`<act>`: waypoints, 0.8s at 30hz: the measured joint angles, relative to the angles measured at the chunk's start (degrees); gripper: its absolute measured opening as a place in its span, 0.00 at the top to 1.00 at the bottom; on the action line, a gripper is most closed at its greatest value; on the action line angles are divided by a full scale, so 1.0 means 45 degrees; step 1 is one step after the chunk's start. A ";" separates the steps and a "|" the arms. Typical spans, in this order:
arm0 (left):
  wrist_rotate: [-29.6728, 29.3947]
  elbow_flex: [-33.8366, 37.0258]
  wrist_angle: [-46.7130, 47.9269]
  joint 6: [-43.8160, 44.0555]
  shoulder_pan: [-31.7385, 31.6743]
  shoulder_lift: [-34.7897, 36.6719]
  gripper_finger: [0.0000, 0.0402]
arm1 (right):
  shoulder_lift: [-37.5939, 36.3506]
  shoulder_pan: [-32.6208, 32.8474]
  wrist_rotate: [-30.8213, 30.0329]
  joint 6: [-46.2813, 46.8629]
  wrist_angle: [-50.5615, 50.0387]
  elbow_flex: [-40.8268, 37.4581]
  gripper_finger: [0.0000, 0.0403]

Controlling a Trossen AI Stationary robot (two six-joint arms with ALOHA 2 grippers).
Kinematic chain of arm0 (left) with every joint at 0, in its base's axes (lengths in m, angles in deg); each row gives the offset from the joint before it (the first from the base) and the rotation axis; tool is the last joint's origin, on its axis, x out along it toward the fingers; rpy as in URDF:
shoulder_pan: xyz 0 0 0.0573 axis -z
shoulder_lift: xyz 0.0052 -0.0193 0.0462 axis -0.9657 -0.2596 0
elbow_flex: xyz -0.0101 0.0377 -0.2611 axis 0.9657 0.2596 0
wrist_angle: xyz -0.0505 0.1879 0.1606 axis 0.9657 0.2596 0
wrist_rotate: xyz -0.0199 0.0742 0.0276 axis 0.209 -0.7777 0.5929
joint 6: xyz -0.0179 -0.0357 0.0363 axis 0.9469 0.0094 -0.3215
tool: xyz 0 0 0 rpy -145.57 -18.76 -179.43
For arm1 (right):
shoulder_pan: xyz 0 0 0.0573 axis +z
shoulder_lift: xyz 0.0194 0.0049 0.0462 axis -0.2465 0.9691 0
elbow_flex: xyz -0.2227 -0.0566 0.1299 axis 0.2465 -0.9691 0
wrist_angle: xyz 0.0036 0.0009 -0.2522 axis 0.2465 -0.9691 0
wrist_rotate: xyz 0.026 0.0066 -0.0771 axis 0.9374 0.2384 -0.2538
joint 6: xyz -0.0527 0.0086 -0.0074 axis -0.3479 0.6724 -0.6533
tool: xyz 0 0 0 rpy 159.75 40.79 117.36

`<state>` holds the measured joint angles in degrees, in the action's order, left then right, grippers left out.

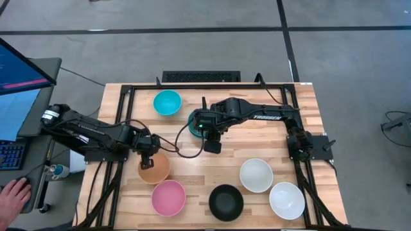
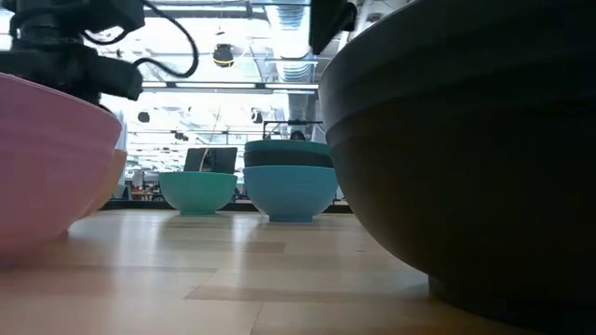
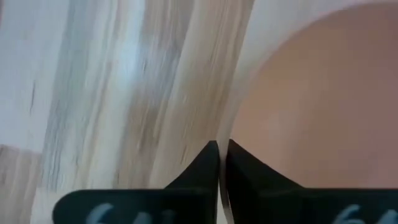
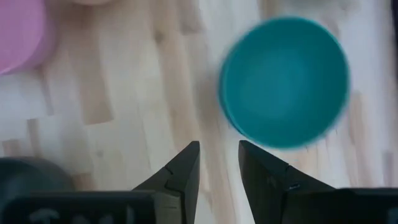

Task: Nest bowls inside each other
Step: Stack the orange bowl on top of the blue bowl

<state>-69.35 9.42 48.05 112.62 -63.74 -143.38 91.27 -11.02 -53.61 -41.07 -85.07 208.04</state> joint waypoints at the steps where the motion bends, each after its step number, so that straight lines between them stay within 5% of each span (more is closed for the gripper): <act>1: -0.0027 -0.0161 -0.0212 0.0032 -0.0066 0.0000 0.99 | 0.0000 -0.0060 -0.0404 0.0334 -0.0328 0.0000 0.67; 5: -0.0715 -0.1743 -0.0622 -0.0127 -0.0751 -0.0080 0.99 | -0.0465 -0.0364 -0.2241 0.0979 -0.0542 -0.0141 0.67; 11: -0.2783 -0.5611 0.1626 -0.0501 -0.2400 -0.1246 1.00 | -0.1800 -0.0938 -0.3397 0.0988 -0.0694 -0.0240 0.67; 17: -0.2025 -0.9393 0.2519 -0.1277 -0.4100 -0.3815 1.00 | -0.3616 -0.1764 -0.3014 0.0891 -0.0702 -0.0223 0.67; 24: -0.1436 -1.2013 0.1779 -0.2714 -0.5241 -0.5929 1.00 | -0.5263 -0.1838 -0.1226 0.0161 -0.0697 -0.0238 0.67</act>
<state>-75.81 -44.63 56.05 100.40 -87.32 -170.06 67.58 -19.29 -59.12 -40.34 -88.21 206.97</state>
